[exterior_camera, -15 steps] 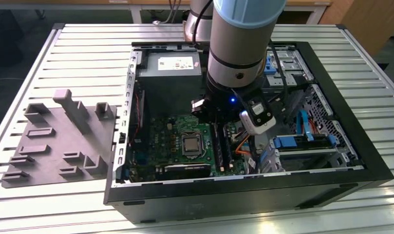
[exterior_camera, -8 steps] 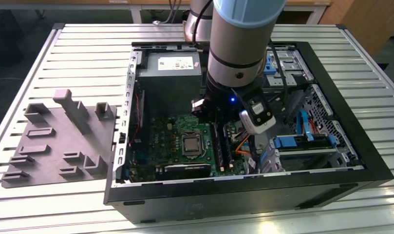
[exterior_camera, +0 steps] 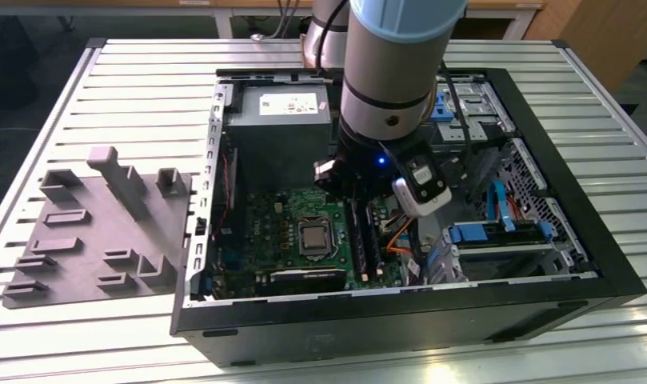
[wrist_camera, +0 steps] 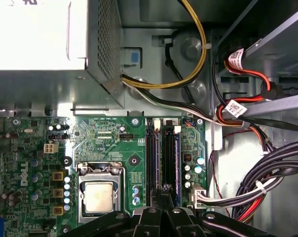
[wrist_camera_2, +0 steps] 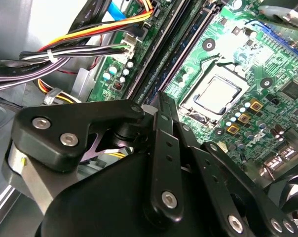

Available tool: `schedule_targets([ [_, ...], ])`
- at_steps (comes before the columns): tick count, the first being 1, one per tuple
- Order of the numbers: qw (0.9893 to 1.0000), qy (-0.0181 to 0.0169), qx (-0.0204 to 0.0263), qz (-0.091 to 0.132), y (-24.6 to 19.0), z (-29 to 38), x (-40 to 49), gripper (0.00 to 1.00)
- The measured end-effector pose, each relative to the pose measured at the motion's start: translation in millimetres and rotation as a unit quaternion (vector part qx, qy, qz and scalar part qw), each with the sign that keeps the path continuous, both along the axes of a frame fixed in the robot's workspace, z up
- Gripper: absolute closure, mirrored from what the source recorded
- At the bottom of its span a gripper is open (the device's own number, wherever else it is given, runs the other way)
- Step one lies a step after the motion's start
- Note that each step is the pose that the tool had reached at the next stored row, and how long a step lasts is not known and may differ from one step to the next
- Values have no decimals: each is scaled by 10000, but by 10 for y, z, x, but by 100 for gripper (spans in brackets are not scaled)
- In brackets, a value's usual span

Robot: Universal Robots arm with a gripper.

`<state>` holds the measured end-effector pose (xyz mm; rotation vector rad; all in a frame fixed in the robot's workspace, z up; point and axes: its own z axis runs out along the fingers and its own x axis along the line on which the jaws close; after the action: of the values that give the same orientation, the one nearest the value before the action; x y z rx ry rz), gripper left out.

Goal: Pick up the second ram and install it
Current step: 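Press down the second ram until it locks into place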

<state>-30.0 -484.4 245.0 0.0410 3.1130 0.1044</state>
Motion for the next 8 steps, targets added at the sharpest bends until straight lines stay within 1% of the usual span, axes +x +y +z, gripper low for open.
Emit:
schedule_targets([
  [8, 10000, 0, 0, 0, 31, 0, 0, 89],
])
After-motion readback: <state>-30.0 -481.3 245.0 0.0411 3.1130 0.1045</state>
